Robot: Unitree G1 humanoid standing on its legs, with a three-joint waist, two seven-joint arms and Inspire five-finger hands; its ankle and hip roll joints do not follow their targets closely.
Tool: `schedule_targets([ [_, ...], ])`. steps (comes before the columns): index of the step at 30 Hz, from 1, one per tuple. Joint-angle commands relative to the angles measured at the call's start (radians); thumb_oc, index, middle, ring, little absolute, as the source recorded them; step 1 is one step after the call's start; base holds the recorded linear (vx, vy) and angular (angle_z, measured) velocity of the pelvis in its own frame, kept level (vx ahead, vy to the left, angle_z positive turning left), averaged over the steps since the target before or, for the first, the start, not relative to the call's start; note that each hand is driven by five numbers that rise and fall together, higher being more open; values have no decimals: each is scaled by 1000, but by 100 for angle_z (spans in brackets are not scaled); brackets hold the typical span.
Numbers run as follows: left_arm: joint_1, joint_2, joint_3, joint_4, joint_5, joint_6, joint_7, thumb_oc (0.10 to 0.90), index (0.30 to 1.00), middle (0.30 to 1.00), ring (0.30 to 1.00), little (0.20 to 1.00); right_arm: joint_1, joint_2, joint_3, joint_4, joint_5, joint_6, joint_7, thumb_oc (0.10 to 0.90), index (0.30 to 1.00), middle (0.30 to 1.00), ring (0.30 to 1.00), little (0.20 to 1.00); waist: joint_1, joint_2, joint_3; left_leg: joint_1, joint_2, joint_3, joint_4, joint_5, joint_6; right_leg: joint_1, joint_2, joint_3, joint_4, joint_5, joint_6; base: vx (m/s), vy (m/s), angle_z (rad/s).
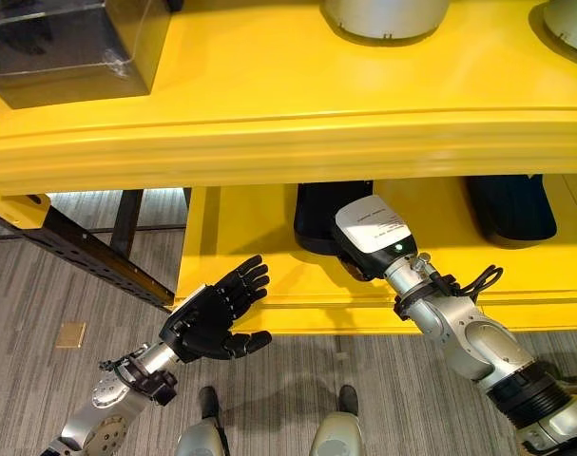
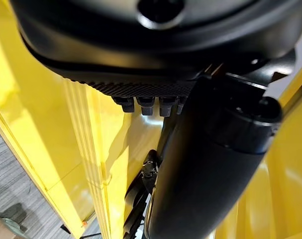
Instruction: Move parts from the plastic box to the shelf.
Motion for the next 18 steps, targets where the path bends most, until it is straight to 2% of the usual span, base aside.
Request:
schedule_targets([
  [1,-41,11,13,-92,-38,-76,-13,900,1000,1000,1000,1000,-185,48,-78,-88,-6,-6,-59,400,300,300,300,300,1,-57,-44,31,33,19,60,-75,-14,-11,-48,-67,13,26,-36,-49,-33,-26],
  [3,-40,5,21,-102,-33,-83,17,900,1000,1000,1000,1000,-218,63,-67,-63,-8,-23,-56,400,300,300,300,300,8,-59,-36,39,45,62,66,-83,-18,-25,-69,-99,12,45,-24,-64,-29,-26],
  [6,-65,-10,15,-92,-17,-100,64,900,1000,1000,1000,1000,-272,83,-36,-40,-11,-33,-48,400,300,300,300,300,7,-60,-19,33,68,88,75,-84,-24,-54,-72,-109,36,35,-27,-105,-40,-45],
  [11,-78,-27,10,-91,-16,-114,69,900,1000,1000,1000,1000,-294,68,-19,-41,-18,-32,-41,400,300,300,300,300,9,-51,-1,18,87,83,60,-60,-31,-72,-55,-116,63,13,-49,-58,-28,-23],
  [18,-132,-20,5,-108,-1,-120,48,900,1000,1000,1000,1000,-409,55,13,29,1,6,-36,400,300,300,300,300,22,-29,70,-81,83,27,93,-49,-27,-183,-42,-87,160,-17,-70,-167,-45,2],
])
